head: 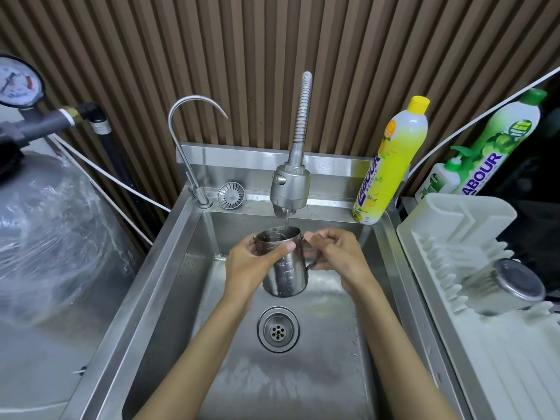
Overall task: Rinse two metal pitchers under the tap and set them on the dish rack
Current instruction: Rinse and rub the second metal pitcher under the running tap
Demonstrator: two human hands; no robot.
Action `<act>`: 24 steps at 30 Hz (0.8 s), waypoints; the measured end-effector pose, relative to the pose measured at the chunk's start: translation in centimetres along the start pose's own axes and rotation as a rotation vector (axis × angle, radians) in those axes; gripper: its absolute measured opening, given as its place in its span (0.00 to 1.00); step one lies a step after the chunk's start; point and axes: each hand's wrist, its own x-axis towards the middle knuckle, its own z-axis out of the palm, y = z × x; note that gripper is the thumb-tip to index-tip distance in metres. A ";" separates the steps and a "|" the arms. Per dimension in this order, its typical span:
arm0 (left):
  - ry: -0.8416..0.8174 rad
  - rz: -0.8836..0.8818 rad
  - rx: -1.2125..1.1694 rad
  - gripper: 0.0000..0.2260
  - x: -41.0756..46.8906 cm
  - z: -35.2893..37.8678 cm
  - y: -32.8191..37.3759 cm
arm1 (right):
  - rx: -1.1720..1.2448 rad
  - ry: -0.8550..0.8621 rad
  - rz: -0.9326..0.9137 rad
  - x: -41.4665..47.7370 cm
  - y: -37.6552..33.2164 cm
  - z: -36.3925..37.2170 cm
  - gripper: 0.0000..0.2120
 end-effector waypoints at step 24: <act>0.101 0.478 0.341 0.34 -0.1 0.5 3.4 | 0.490 -0.241 -0.118 1.2 1.3 0.4 0.05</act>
